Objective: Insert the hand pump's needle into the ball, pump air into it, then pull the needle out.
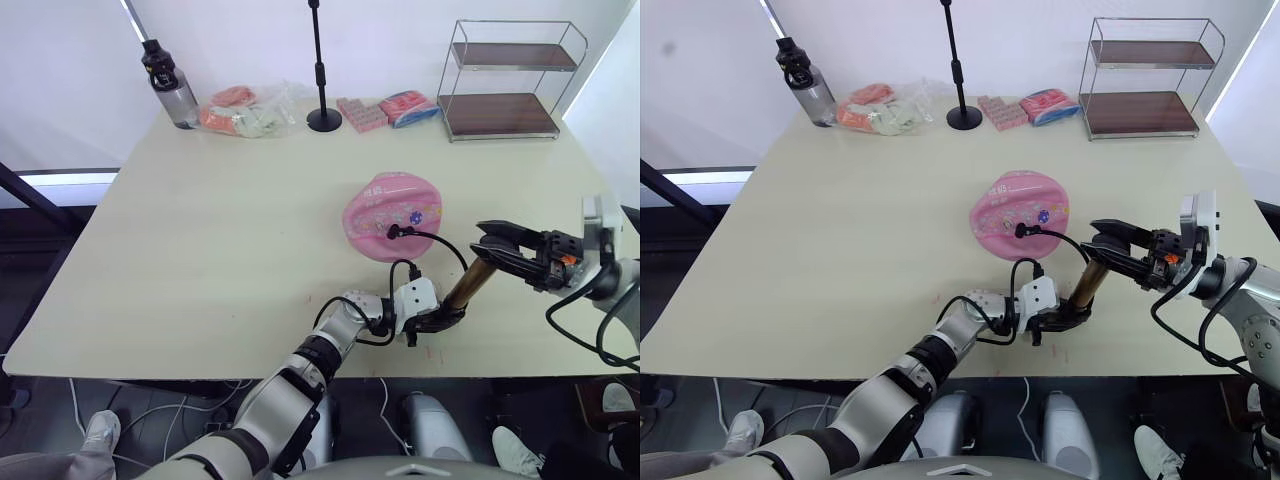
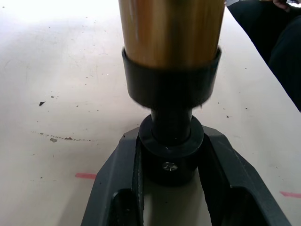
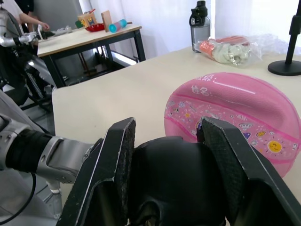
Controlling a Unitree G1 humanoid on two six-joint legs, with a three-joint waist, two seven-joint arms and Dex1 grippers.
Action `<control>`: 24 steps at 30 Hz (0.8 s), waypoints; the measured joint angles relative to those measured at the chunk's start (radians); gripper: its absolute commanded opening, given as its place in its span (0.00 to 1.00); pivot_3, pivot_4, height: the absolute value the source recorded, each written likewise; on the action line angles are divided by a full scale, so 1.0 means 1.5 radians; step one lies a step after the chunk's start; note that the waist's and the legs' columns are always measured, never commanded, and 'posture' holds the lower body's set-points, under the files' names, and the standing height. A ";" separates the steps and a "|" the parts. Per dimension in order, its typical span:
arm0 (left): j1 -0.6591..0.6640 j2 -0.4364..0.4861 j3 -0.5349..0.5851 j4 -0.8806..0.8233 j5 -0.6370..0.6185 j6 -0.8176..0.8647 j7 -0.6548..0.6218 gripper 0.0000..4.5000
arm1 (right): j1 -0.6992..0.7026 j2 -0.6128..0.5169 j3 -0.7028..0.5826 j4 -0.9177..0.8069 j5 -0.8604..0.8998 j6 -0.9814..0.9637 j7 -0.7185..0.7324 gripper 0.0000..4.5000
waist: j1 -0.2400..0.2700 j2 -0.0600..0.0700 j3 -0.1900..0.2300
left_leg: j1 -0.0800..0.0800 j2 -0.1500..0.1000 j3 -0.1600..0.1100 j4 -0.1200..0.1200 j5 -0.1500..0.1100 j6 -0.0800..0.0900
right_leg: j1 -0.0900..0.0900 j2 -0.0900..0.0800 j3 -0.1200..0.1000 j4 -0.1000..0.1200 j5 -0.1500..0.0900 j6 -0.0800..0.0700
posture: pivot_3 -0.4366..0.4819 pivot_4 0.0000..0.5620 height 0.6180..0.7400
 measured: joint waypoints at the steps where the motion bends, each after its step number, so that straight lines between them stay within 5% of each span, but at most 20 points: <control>1: -0.001 0.000 0.000 0.003 0.000 0.000 0.000 0.24 | -0.008 -0.006 -0.003 0.000 0.009 0.009 -0.003 0.39 | 0.000 0.000 0.000 | 0.000 0.000 0.000 0.000 0.000 0.000 | 0.000 0.000 0.000 0.000 0.000 0.000 | 0.48 0.27 1.00; 24: -0.007 -0.003 0.004 0.030 0.001 -0.029 0.000 0.24 | -0.130 -0.127 -0.114 -0.025 0.187 0.176 -0.080 0.39 | 0.002 0.000 0.000 | -0.001 0.000 0.000 0.000 0.000 0.000 | 0.000 0.000 0.000 0.000 0.000 0.000 | 0.48 0.27 1.00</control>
